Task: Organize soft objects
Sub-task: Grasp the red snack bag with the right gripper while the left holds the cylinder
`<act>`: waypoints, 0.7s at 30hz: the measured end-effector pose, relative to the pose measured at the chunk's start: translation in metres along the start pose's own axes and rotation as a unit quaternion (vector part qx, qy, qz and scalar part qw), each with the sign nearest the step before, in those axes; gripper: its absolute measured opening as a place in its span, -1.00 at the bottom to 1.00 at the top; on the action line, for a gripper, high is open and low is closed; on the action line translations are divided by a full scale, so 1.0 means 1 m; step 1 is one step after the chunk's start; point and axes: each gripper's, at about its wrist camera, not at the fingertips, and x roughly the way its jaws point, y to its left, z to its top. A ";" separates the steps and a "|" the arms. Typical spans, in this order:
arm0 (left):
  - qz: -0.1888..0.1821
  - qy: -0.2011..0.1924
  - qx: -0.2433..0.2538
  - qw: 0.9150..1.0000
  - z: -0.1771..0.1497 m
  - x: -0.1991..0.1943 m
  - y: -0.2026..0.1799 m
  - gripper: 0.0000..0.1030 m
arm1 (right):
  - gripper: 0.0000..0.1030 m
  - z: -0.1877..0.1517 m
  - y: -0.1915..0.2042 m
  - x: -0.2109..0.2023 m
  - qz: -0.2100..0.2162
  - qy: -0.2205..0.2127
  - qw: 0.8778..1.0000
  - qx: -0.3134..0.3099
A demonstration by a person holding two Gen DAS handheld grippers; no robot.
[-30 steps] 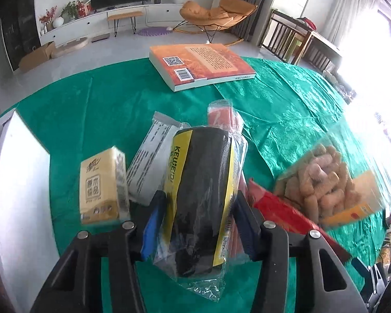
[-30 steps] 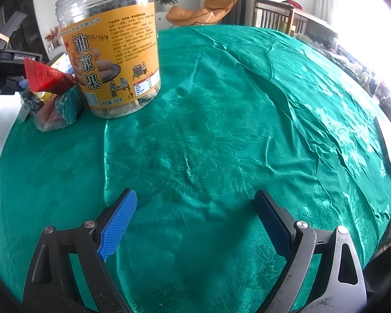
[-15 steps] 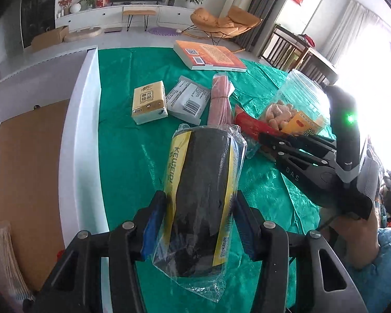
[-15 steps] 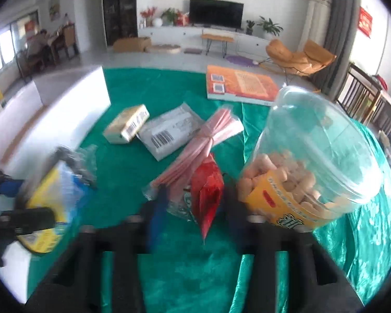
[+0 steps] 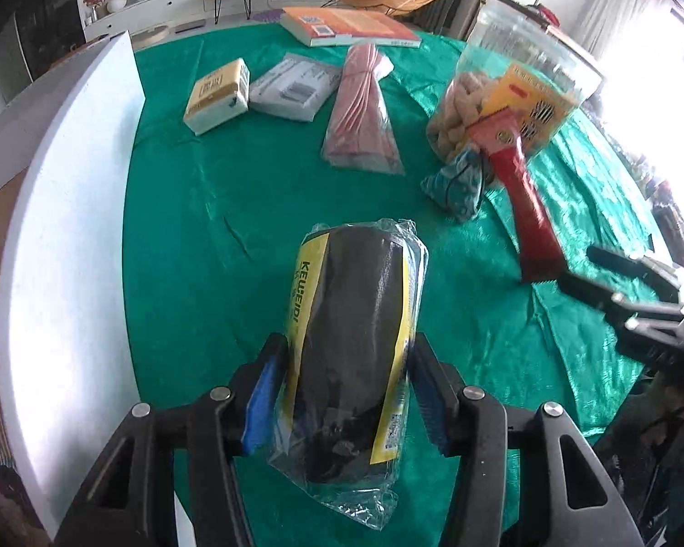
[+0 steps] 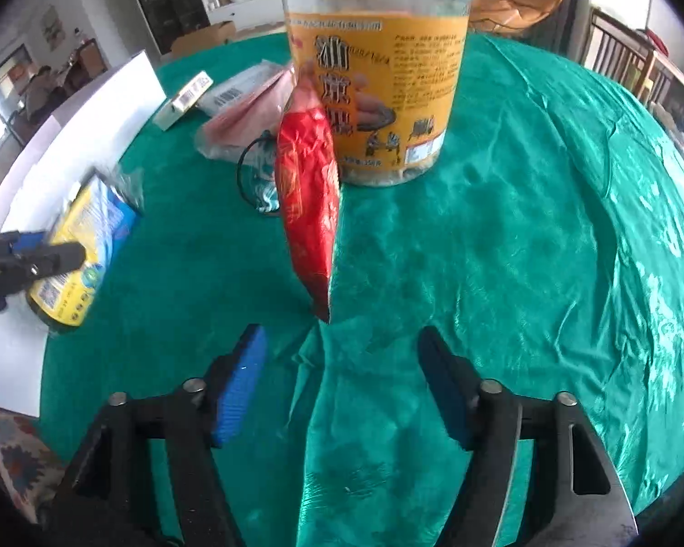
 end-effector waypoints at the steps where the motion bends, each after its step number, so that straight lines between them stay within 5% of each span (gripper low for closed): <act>1: 0.006 -0.006 0.004 1.000 -0.002 0.002 -0.003 0.16 | 0.43 0.010 -0.002 -0.001 0.002 -0.005 1.000 -0.002; 5: 0.031 -0.008 0.015 0.999 -0.006 0.009 -0.010 0.26 | 0.43 0.054 0.010 0.020 0.038 0.007 0.999 -0.016; 7: 0.044 -0.009 0.031 0.999 -0.007 0.014 -0.014 0.23 | 0.28 0.070 0.021 0.045 0.039 0.024 0.999 -0.028; 8: 0.044 -0.014 0.037 0.998 -0.008 0.013 -0.014 0.13 | 0.03 0.074 0.022 0.054 0.035 0.035 0.998 -0.030; 9: 0.035 -0.021 0.035 0.999 -0.008 0.010 -0.013 0.07 | -0.75 0.075 0.020 0.061 0.023 0.046 0.998 -0.028; 15: -0.025 -0.065 -0.009 0.998 -0.002 -0.016 -0.002 0.05 | -0.69 0.058 -0.013 0.005 0.018 -0.012 1.000 0.018; 21: -0.041 -0.078 -0.036 0.995 0.015 -0.027 0.009 0.05 | -0.69 0.071 -0.100 0.016 -0.024 0.013 0.994 0.109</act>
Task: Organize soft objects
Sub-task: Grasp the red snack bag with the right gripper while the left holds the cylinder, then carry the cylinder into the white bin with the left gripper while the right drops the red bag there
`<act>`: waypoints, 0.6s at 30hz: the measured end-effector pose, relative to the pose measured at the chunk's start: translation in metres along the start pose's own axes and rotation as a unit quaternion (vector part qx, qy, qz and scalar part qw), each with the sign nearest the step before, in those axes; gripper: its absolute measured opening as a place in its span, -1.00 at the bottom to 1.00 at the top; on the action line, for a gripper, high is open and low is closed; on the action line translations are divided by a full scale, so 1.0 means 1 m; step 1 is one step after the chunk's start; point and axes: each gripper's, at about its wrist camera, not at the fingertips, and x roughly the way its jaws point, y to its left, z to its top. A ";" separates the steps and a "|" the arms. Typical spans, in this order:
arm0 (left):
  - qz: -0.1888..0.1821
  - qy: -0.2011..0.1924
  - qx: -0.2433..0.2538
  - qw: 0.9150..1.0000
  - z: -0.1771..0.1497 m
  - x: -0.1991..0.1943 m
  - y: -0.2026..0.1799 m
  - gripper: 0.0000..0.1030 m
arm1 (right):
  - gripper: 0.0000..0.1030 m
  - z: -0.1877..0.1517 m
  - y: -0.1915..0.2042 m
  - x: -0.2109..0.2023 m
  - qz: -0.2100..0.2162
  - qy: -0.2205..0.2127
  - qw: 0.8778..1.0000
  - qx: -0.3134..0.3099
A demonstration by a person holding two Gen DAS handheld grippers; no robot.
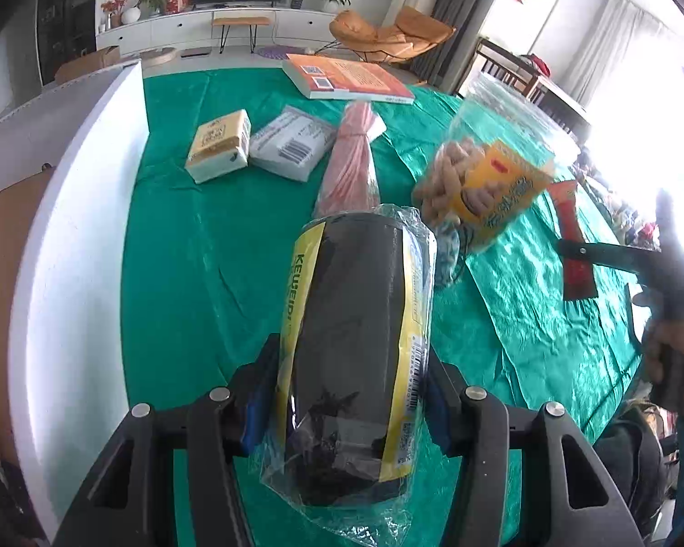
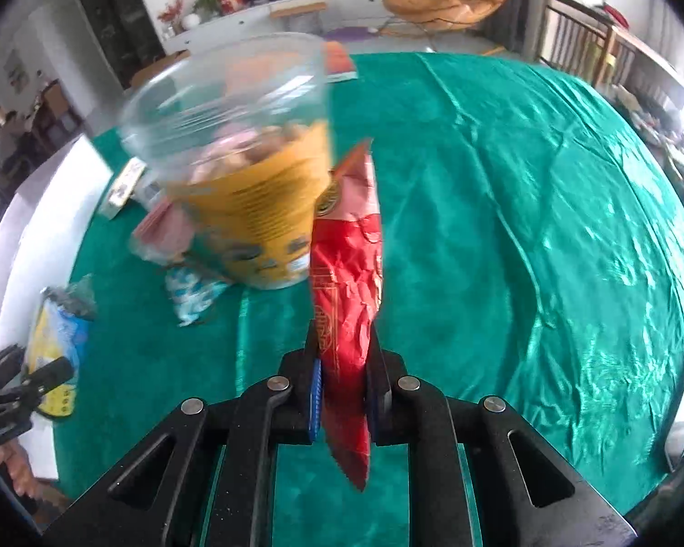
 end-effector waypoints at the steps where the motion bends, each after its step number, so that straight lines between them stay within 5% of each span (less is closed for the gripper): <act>1: 0.001 -0.003 -0.003 1.000 0.003 -0.002 0.002 0.06 | -0.69 0.011 -0.014 0.010 0.000 0.005 1.000 0.018; 7: -0.010 -0.020 -0.023 1.000 0.020 -0.021 0.014 0.05 | -0.69 0.050 -0.049 0.069 -0.029 0.051 0.997 0.041; 10: -0.026 -0.040 -0.033 0.998 0.032 -0.043 0.022 0.05 | -0.71 0.060 -0.050 0.065 -0.031 0.049 0.998 0.037; 14: -0.019 -0.088 -0.040 0.995 0.044 -0.090 0.047 0.06 | -0.71 0.089 -0.036 0.002 -0.030 -0.030 0.999 0.016; 18: 0.042 -0.114 -0.046 0.992 0.039 -0.137 0.090 0.06 | -0.71 0.100 0.035 -0.077 -0.016 -0.089 0.994 -0.056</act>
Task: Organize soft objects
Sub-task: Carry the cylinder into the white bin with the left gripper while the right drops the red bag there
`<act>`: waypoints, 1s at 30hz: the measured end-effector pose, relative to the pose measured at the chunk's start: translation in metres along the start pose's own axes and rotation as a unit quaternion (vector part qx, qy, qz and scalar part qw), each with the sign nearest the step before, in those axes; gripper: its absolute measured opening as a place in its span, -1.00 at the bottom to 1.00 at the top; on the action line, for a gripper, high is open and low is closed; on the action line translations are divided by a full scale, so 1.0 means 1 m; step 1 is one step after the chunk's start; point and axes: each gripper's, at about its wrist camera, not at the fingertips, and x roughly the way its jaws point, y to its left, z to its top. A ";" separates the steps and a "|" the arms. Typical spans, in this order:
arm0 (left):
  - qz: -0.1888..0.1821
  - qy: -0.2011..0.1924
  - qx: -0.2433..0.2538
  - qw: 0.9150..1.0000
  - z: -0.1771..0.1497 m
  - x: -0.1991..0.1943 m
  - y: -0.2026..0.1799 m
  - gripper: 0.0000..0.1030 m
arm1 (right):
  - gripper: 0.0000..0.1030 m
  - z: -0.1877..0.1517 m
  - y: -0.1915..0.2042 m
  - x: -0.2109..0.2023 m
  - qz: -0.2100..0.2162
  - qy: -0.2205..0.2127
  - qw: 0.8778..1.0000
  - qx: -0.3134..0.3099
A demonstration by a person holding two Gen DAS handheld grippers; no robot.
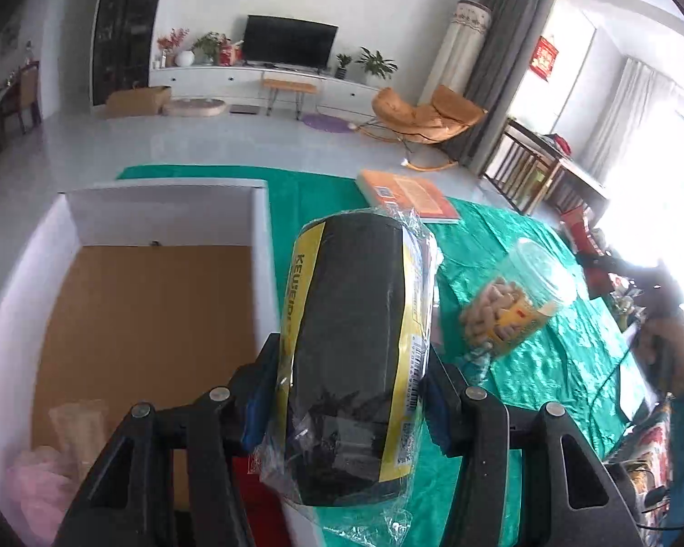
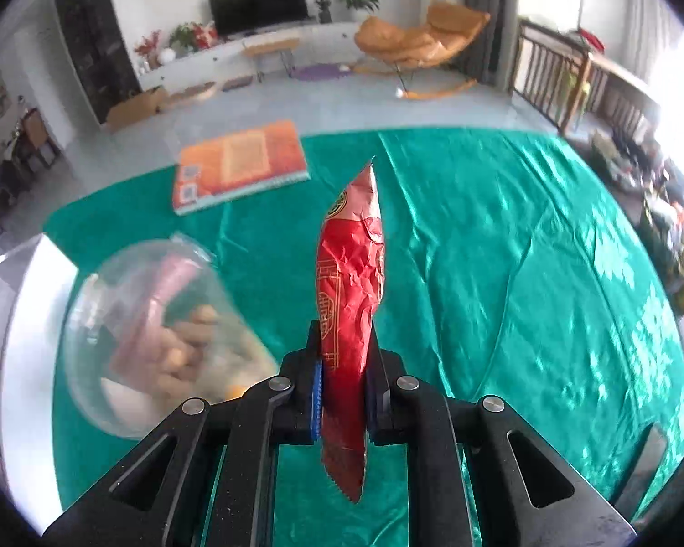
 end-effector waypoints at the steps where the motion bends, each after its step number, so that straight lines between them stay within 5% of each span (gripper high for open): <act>1: 0.022 -0.001 -0.002 1.000 -0.002 -0.010 0.015 0.06 | -0.71 0.005 0.027 -0.017 0.023 -0.007 0.999 -0.024; 6: 0.136 0.013 -0.026 0.990 -0.028 -0.041 0.081 0.15 | -0.71 -0.013 0.171 -0.060 0.181 0.009 0.978 -0.108; 9: 0.181 0.016 -0.049 0.982 -0.048 -0.048 0.111 0.66 | -0.63 -0.040 0.252 -0.067 0.285 0.034 0.949 -0.128; 11: 0.189 0.001 -0.069 0.980 -0.055 -0.057 0.123 0.77 | -0.02 -0.056 0.291 -0.063 0.357 0.054 0.925 -0.119; 12: 0.193 -0.005 -0.074 0.978 -0.057 -0.059 0.125 0.77 | 0.71 -0.064 0.304 -0.061 0.373 0.063 0.918 -0.121; 13: 0.195 -0.011 -0.076 0.978 -0.059 -0.061 0.126 0.78 | 0.67 -0.070 0.313 -0.060 0.373 0.062 0.917 -0.127; 16: 0.176 -0.029 -0.066 0.982 -0.060 -0.062 0.117 0.78 | 0.67 -0.085 0.302 -0.061 0.334 0.042 0.931 -0.139; 19: 0.140 -0.038 -0.042 0.989 -0.053 -0.056 0.088 0.78 | 0.67 -0.104 0.258 -0.058 0.240 -0.006 0.959 -0.149; 24: 0.020 -0.023 0.034 0.999 -0.054 -0.035 -0.004 0.78 | 0.67 -0.157 0.148 -0.022 0.073 -0.010 0.993 -0.087; 30: -0.103 0.061 0.118 0.986 -0.094 0.017 -0.127 0.79 | 0.67 -0.221 0.039 0.018 -0.056 0.022 0.998 0.019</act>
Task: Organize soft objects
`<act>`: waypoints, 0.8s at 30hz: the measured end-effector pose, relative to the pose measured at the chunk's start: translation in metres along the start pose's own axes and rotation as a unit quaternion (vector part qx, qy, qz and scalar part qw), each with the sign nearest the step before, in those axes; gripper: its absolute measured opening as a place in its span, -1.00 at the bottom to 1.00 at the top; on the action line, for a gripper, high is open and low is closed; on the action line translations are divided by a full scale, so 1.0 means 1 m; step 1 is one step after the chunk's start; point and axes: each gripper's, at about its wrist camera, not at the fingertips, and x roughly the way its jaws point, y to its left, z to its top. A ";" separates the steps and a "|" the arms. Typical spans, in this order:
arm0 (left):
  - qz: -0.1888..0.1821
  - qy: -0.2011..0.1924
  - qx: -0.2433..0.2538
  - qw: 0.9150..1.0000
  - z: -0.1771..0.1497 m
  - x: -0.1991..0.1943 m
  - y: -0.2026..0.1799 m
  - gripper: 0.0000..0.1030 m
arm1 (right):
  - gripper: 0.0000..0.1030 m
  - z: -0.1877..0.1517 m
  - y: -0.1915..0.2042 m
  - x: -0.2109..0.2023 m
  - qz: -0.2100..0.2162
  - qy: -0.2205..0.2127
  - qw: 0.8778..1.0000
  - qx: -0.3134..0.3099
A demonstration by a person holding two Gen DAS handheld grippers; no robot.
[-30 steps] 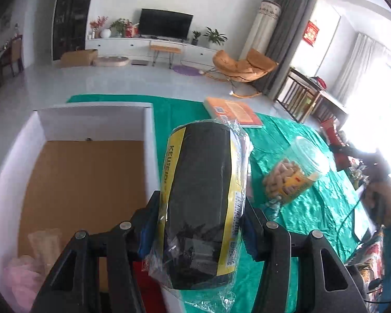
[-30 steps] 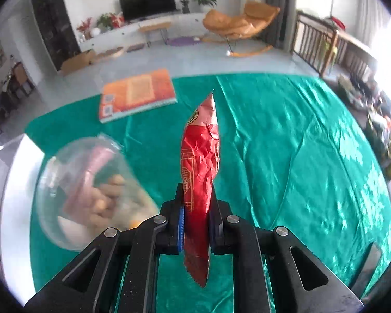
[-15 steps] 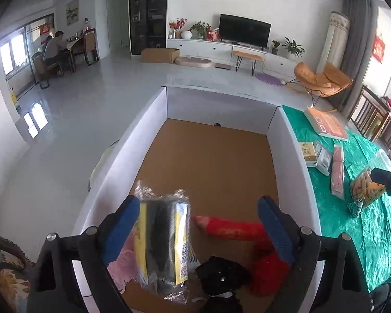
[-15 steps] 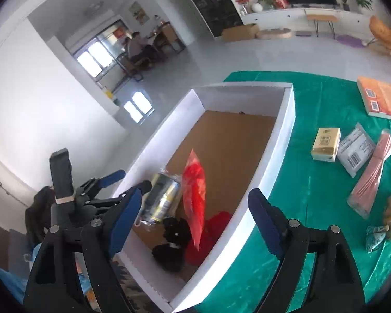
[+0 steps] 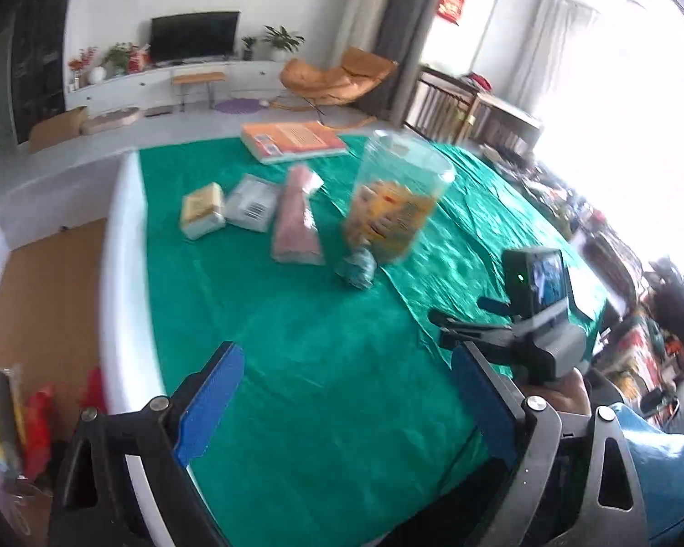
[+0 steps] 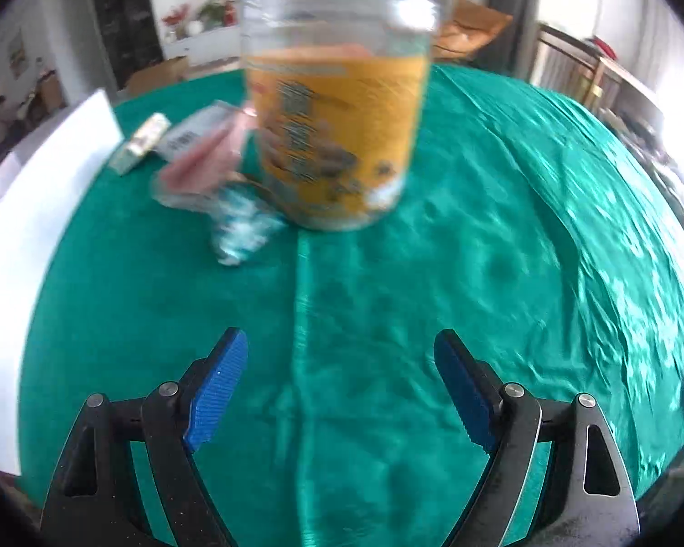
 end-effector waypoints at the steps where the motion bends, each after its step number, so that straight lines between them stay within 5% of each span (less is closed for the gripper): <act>1: 0.000 0.013 0.009 1.000 -0.004 0.020 -0.011 0.79 | 0.67 -0.005 -0.008 0.004 -0.012 -0.005 1.000 0.006; 6: 0.093 0.043 -0.012 0.995 -0.012 0.102 0.002 0.79 | 0.67 -0.007 -0.017 0.009 -0.024 -0.013 0.999 0.022; 14: 0.186 0.043 -0.056 0.980 -0.007 0.151 0.062 0.79 | 0.70 -0.004 -0.013 0.020 -0.015 -0.003 0.999 0.032; 15: 0.195 0.035 -0.044 0.979 -0.006 0.154 0.063 0.93 | 0.70 -0.002 -0.013 0.022 -0.017 -0.004 0.999 0.032; 24: 0.188 0.030 -0.050 0.980 -0.007 0.155 0.071 1.00 | 0.77 -0.004 -0.010 0.022 -0.018 -0.010 0.999 0.034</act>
